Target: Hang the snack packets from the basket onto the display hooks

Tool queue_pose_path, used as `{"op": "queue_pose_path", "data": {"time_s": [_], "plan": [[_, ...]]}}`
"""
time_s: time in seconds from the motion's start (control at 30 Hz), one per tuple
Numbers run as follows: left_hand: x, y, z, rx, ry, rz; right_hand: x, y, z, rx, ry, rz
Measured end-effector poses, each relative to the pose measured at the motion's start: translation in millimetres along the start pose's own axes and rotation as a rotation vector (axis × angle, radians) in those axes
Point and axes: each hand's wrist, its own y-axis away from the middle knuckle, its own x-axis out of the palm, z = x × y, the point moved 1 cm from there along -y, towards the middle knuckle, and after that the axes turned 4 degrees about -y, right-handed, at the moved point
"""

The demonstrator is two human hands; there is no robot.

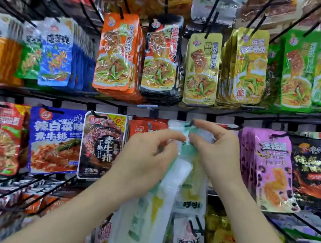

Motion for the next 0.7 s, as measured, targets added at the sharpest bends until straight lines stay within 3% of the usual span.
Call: {"op": "queue_pose_path", "data": {"time_s": [0.13, 0.33, 0.57, 0.7], "plan": [[16.9, -21.0, 14.0, -0.049, -0.207, 0.045, -0.9, -3.1, 3.7, -0.017, -0.008, 0.018], [26.3, -32.4, 22.7, -0.117, -0.295, 0.155, -8.3, -5.2, -2.7, 0.026, 0.053, 0.119], [12.8, -24.4, 47.2, -0.177, -0.568, 0.136, -5.4, -5.8, -11.1, -0.129, 0.550, 0.122], [5.2, -13.5, 62.8, -0.147, -0.715, 0.140, 5.0, 2.6, -9.9, -0.320, 0.758, -0.048]]}}
